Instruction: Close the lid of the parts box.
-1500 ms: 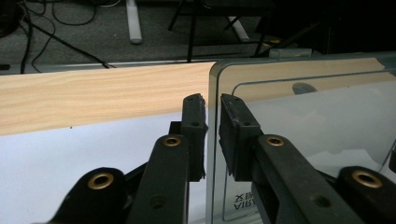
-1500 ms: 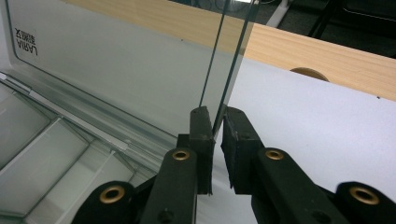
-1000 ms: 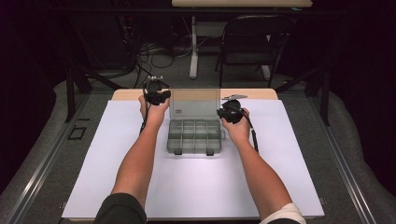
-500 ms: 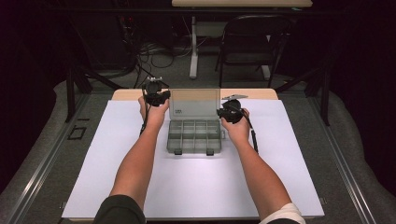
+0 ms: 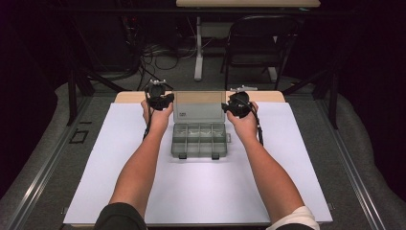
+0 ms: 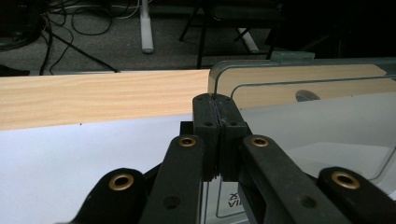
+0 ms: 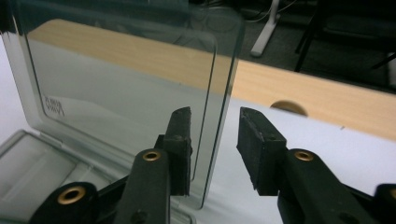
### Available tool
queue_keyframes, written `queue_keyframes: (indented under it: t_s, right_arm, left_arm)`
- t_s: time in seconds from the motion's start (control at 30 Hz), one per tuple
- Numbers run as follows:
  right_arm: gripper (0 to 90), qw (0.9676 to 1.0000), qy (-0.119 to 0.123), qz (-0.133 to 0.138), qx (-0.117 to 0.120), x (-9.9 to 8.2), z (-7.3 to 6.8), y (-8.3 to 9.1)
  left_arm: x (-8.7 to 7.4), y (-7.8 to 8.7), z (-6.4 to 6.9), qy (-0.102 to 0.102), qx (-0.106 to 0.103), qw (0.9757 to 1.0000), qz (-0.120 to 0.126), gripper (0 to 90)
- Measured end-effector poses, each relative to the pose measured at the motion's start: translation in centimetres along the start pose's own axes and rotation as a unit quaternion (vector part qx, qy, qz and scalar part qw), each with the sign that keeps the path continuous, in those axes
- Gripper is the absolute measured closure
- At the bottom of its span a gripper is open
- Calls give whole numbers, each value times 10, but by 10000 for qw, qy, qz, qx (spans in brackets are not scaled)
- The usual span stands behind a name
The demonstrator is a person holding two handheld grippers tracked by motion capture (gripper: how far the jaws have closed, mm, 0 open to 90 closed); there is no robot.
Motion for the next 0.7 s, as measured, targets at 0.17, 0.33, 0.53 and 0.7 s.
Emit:
queue_keyframes:
  t_s: [0.17,0.33,0.53,0.7]
  right_arm:
    - [620,9997,129,190,-60,23,-8,12]
    - [621,9994,219,276,-18,40,-17,17]
    - [629,9996,191,219,11,49,-22,16]
    - [631,9998,90,185,41,56,-27,14]
  left_arm:
    - [0,1,0,-34,7,10000,35,890]
    - [-1,3,1,-21,16,10000,80,890]
    - [-1,4,1,-43,15,9999,157,891]
    - [-3,7,2,-90,38,9997,244,891]
Point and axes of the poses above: each handheld gripper's, and its own axes: y roughly backward along the jaws, x roughly out of its top, z roughly to its right, the point moved 10 cm from there along -y, roughly forward along the jaws, and after that the axes turned 8 degrees about -y, right-handed, at the moved point
